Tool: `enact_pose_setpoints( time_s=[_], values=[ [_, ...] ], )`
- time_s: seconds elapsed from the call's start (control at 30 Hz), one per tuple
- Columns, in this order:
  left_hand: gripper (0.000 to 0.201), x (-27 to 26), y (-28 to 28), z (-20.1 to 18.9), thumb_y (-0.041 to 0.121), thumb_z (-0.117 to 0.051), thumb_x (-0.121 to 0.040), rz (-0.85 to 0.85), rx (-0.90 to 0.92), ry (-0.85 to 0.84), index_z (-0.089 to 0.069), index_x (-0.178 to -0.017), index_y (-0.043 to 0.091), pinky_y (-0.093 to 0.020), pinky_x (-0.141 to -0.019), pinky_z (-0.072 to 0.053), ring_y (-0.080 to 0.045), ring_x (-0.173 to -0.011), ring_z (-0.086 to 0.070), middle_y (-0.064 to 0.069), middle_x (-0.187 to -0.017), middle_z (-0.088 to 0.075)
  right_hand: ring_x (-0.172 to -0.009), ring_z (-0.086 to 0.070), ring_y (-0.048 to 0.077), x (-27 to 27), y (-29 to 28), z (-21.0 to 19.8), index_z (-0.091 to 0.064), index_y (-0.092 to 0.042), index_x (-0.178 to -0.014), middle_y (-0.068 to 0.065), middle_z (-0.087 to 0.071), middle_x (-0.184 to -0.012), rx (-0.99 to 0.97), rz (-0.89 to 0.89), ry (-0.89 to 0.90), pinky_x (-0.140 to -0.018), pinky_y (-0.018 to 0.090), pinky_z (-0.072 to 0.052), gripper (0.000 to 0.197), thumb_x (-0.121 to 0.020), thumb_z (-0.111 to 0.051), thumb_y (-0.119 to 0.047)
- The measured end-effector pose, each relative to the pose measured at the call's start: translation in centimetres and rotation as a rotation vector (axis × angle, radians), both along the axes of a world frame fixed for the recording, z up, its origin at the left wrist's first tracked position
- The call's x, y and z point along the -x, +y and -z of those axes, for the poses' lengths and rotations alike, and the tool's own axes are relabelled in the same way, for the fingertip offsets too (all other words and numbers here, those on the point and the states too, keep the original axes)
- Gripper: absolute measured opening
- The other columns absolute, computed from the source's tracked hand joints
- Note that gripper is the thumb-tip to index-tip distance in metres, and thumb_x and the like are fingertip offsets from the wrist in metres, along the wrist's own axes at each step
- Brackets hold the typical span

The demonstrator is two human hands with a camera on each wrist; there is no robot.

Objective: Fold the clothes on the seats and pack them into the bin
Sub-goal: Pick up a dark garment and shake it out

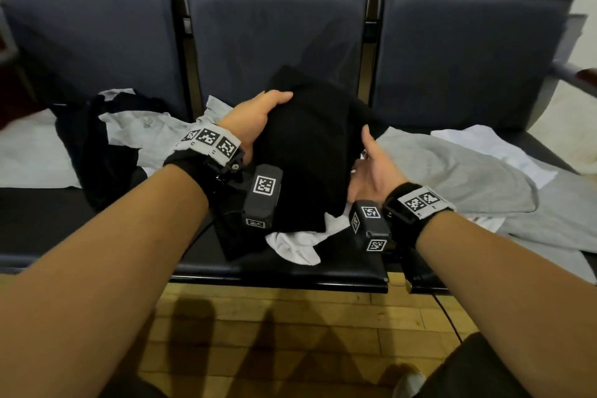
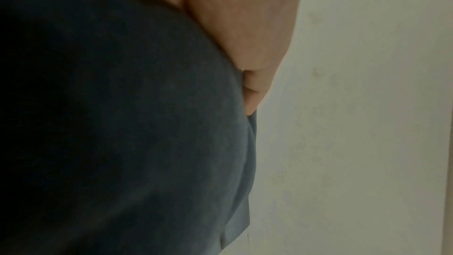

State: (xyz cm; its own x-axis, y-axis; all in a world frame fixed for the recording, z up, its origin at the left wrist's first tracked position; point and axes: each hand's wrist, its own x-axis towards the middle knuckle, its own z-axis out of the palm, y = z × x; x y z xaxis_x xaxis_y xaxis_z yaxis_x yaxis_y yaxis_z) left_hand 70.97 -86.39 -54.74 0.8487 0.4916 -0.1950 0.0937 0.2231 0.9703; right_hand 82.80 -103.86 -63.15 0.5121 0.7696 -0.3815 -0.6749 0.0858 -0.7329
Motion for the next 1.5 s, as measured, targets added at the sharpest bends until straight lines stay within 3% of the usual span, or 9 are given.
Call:
enact_pose_setpoints(
  time_s=[0.1, 0.27, 0.37, 0.47, 0.57, 0.8, 0.93, 1.07, 1.5],
  values=[
    [0.041, 3.4, 1.8, -1.4, 0.037, -0.068, -0.082, -0.068, 0.046, -0.013, -0.068, -0.114, 0.011, -0.041, -0.086, -0.057, -0.027, -0.095, -0.071, -0.013, -0.107, -0.072, -0.116, -0.062, 0.031, 3.2, 2.5, -1.6, -0.061, -0.018, -0.127, 0.012, -0.066, -0.126, -0.005, -0.074, -0.073, -0.101, 0.046, -0.047, 0.074, -0.083, -0.044, -0.076],
    [0.031, 10.1, 5.6, -2.4, 0.032, -0.064, -0.087, -0.229, 0.07, -0.045, -0.071, -0.107, 0.009, -0.04, -0.081, -0.058, -0.026, -0.091, -0.072, -0.013, -0.103, -0.073, -0.11, -0.066, 0.028, 7.2, 6.0, -4.3, -0.067, -0.009, -0.121, 0.012, -0.068, -0.121, -0.02, -0.126, -0.13, -0.091, 0.042, -0.056, 0.041, -0.093, -0.058, -0.038],
    [0.024, 14.9, 8.1, -1.8, 0.028, -0.059, -0.091, -0.303, 0.1, -0.048, -0.071, -0.101, 0.01, -0.036, -0.076, -0.06, -0.022, -0.081, -0.073, -0.011, -0.101, -0.073, -0.111, -0.066, 0.03, 9.4, 8.9, -6.2, -0.064, -0.007, -0.126, 0.014, -0.067, -0.123, 0.053, -0.19, -0.18, -0.089, 0.044, -0.056, 0.041, -0.092, -0.06, -0.03],
    [0.027, 19.7, 10.6, -0.6, 0.029, -0.055, -0.094, -0.343, 0.162, -0.027, -0.069, -0.107, 0.01, -0.034, -0.061, -0.06, -0.023, -0.078, -0.074, -0.01, -0.096, -0.075, -0.107, -0.068, 0.03, 12.4, 12.8, -7.7, -0.064, -0.005, -0.124, 0.015, -0.069, -0.119, 0.1, -0.217, -0.295, -0.084, 0.043, -0.059, 0.037, -0.093, -0.06, -0.025],
    [0.038, 23.8, 12.6, 1.0, 0.033, -0.052, -0.094, -0.352, 0.217, -0.011, -0.064, -0.122, 0.01, -0.034, -0.062, -0.058, -0.026, -0.094, -0.071, -0.012, -0.112, -0.07, -0.094, -0.072, 0.03, 15.5, 16.3, -7.6, -0.068, -0.003, -0.114, 0.016, -0.073, -0.107, 0.136, -0.262, -0.412, -0.077, 0.042, -0.06, 0.027, -0.092, -0.063, -0.017],
    [0.042, 33.2, 16.8, 6.6, 0.038, -0.054, -0.092, -0.565, 0.301, 0.021, -0.061, -0.124, 0.011, -0.037, -0.071, -0.054, -0.028, -0.092, -0.072, -0.012, -0.108, -0.072, -0.1, -0.069, 0.037, 22.5, 26.6, -2.4, -0.067, -0.001, -0.113, 0.019, -0.072, -0.107, 0.224, -0.431, -0.659, -0.092, 0.054, -0.053, 0.034, -0.081, -0.076, -0.012],
    [0.042, 39.1, 18.4, 11.0, 0.036, -0.049, -0.094, -0.726, 0.327, 0.048, -0.062, -0.124, 0.009, -0.032, -0.068, -0.055, -0.023, -0.082, -0.073, -0.01, -0.1, -0.074, -0.108, -0.065, 0.036, 26.6, 34.5, 4.2, -0.048, -0.005, -0.139, 0.017, -0.062, -0.127, 0.282, -0.637, -0.704, -0.087, 0.054, -0.055, 0.121, -0.035, -0.098, -0.043],
    [0.042, 45.1, 19.1, 15.2, 0.037, -0.051, -0.093, -0.872, 0.389, 0.12, -0.063, -0.122, 0.009, -0.033, -0.07, -0.055, -0.025, -0.086, -0.072, -0.014, -0.113, -0.069, -0.103, -0.066, 0.034, 34.3, 35.7, 5.8, -0.058, 0.0, -0.122, 0.017, -0.067, -0.114, 0.306, -0.818, -0.758, -0.093, 0.049, -0.054, 0.054, -0.078, -0.08, -0.02],
    [0.039, 55.5, 16.5, 28.5, 0.036, -0.052, -0.095, -1.077, 0.618, 0.367, -0.065, -0.115, 0.006, -0.039, -0.073, -0.051, -0.027, -0.079, -0.072, -0.013, -0.091, -0.075, -0.11, -0.062, 0.03, 44.7, 39.3, 18.7, -0.061, -0.009, -0.125, 0.01, -0.067, -0.119, 0.417, -1.329, -1.018, -0.101, 0.043, -0.048, 0.053, -0.079, -0.078, -0.03]
  ],
)
